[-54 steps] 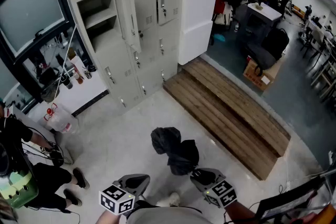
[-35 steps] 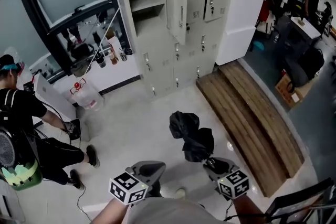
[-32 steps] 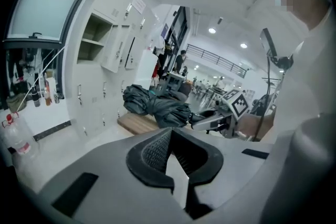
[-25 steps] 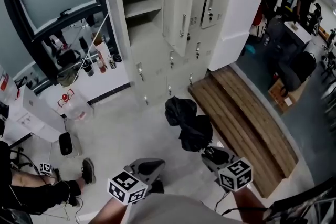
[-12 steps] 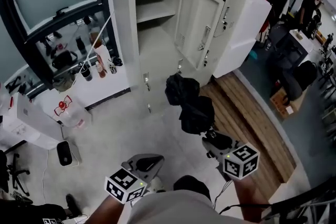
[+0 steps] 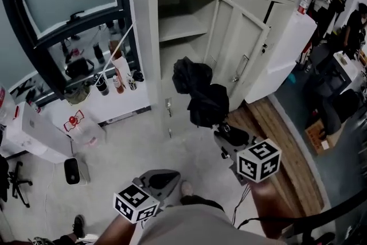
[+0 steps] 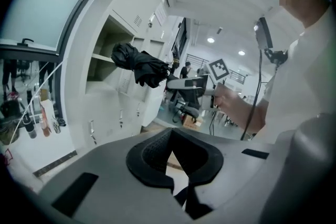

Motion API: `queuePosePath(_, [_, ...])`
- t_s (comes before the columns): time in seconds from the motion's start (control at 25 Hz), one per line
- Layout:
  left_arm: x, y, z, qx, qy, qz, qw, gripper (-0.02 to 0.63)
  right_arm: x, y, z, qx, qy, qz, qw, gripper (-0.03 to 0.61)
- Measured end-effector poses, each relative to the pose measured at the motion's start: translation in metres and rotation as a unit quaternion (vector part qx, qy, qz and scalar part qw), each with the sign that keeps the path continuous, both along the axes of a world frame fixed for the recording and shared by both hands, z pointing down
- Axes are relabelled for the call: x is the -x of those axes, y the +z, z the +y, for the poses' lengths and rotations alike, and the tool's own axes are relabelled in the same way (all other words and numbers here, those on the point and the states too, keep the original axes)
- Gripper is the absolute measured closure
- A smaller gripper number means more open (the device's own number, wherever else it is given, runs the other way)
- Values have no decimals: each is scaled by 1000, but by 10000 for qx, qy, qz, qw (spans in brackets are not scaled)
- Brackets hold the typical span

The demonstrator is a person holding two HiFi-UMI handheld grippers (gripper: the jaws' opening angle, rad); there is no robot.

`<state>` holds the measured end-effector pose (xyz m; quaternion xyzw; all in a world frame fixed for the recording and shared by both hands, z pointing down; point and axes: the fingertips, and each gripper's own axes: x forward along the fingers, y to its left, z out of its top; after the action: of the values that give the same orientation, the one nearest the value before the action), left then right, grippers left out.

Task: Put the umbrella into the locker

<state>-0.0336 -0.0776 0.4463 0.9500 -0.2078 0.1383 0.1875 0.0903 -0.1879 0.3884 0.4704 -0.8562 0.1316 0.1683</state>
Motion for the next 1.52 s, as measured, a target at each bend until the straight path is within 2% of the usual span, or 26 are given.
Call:
queuePosePath(0.28, [-35, -15, -71, -161, -236, 21, 9996, 604, 0, -37, -111, -303, -373, -67, 9988, 426])
queuePosePath(0.52, [-49, -16, -107, -154, -266, 33, 9995, 604, 10, -50, -190, -394, -445, -83, 9982, 426])
queuePosePath(0.76, [-31, -16, -150, -105, -333, 13, 9994, 604, 28, -61, -264, -538, -312, -37, 9981, 426])
queuePosePath(0.96, [-14, -26, -192, -221, -228, -66, 9995, 604, 44, -69, -323, -581, -168, -22, 9982, 426])
queuePosePath(1.32, [6, -37, -240, -179, 86, -70, 9998, 604, 66, -67, -417, -444, 147, 96, 9989, 426])
queuePosePath(1.52, [21, -35, -260, -118, 98, -73, 9999, 604, 65, -64, -465, -363, 430, 290, 9980, 426])
